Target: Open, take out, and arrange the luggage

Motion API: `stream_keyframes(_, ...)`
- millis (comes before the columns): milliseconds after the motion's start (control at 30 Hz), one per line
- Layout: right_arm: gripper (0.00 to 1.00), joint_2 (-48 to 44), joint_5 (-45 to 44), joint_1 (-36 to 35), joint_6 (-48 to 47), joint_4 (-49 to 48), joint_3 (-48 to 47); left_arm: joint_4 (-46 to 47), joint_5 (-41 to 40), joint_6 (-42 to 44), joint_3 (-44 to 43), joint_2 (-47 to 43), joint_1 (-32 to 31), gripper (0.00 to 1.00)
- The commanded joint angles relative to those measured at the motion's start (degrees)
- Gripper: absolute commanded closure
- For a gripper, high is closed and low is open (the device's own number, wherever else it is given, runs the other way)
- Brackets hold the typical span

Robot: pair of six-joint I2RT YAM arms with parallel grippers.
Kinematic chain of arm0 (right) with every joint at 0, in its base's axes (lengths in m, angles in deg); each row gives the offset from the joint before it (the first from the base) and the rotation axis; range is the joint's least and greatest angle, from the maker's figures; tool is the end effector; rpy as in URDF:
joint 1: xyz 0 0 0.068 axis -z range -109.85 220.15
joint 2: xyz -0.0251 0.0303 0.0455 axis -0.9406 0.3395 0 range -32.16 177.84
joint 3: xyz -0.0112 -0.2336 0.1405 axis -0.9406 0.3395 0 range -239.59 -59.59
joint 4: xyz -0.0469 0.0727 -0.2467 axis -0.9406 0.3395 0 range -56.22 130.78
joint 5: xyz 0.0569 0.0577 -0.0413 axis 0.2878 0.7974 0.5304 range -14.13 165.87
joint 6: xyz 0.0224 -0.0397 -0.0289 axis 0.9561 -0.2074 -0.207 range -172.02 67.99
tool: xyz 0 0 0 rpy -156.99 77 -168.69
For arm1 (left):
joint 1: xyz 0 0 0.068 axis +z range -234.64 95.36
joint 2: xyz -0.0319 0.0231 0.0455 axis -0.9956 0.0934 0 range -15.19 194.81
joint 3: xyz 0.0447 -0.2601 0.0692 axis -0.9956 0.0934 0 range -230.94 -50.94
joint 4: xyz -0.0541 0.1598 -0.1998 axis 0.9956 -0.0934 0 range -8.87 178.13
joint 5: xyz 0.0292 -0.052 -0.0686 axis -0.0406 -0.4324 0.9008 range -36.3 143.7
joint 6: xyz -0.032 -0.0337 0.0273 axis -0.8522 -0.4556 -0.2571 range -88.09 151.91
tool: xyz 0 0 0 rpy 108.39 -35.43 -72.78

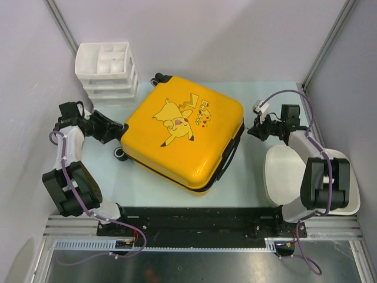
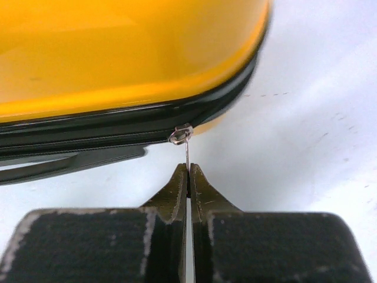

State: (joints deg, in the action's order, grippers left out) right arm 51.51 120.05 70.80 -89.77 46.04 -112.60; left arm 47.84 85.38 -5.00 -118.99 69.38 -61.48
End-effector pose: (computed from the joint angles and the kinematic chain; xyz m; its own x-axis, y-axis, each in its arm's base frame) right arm 0.3053 0.0214 0.2347 -0.2308 -0.4366 -0.8696 -0.8140 0.5762 -0.0732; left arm 0.2870 0.1024 0.2769 -0.5730 -0.8009 -0.1738 -0.5184 0.5185 -0.6801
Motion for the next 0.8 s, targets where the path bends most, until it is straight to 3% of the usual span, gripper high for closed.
stream_keyframes(0,1.00,6.1,3.3,5.9,-9.1,-6.2,-9.8,5.6,-2.6,11.1,-3.2,4.2,0.0,1.00)
stream_keyframes(233,1.00,18.5,13.8,5.1,-16.7,-6.0,-20.2,1.8,-1.5,23.3,-10.0,9.9,-3.4,1.00)
stream_keyframes(533,1.00,28.5,24.8,0.2,-30.5,7.5,-29.9,-1.3,-2.3,32.0,-20.5,18.1,-10.8,1.00)
stream_keyframes(633,1.00,28.2,27.0,-2.2,-39.8,20.5,-31.1,-1.6,-1.7,33.0,-23.8,19.7,-12.3,1.00)
stream_keyframes(733,1.00,26.9,28.3,-4.2,-54.8,39.1,-31.1,-2.0,0.0,33.7,-26.4,21.9,-13.2,1.00)
stream_keyframes(767,1.00,26.6,28.5,-4.8,-58.7,49.4,-30.8,-2.0,0.3,34.2,-27.2,22.6,-13.7,1.00)
